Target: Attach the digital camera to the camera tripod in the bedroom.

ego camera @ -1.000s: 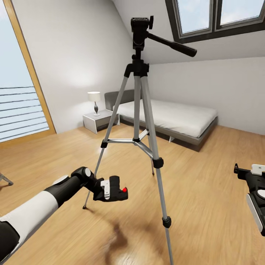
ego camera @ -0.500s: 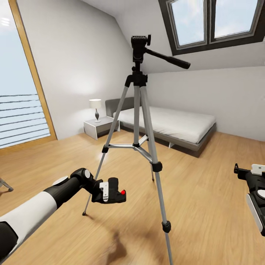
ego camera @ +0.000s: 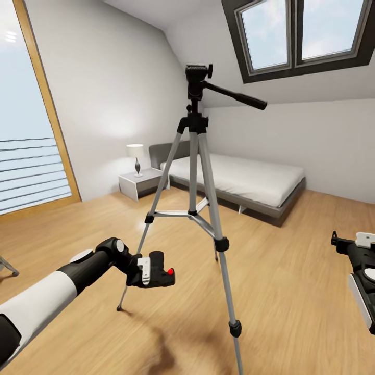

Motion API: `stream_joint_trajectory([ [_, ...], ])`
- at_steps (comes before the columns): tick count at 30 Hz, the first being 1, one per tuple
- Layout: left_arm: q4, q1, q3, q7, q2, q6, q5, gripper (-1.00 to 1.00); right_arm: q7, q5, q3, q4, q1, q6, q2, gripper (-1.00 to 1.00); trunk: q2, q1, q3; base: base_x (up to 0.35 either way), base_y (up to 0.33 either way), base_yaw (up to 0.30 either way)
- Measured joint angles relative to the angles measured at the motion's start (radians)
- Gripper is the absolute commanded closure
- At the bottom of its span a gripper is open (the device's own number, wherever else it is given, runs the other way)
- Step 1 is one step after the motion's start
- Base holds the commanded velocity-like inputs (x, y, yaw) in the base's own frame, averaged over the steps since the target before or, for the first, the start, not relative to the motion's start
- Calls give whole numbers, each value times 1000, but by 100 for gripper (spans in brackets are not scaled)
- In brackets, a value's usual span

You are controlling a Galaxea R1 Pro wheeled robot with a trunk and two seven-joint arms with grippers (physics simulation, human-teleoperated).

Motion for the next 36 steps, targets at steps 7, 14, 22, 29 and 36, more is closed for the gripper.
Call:
stream_joint_trajectory([
  [7, -1, 0, 0, 0, 1, 0, 0, 100, 0, 0, 0, 0, 0, 0, 0, -100, 49, -27, 22, 0, 0, 0],
  [14, -2, 0, 0, 0, 0, 0, 1, 100, 0, 0, 0, 0, 0, 0, 0, -100, 98, -54, 44, 0, 0, 0],
  [22, -3, 0, 0, 0, -2, 0, 1, 100, 0, 0, 0, 0, 0, 0, 0, -100, 154, -84, 69, 0, 0, 0],
  [29, -2, 0, 0, 0, -2, 0, 1, 100, 0, 0, 0, 0, 1, 0, 0, -100, 203, -111, 91, 0, 0, 0],
  [36, -2, 0, 0, 0, -2, 0, 1, 100, 0, 0, 0, 0, 0, 0, 0, -100, 252, -138, 113, 0, 0, 0],
])
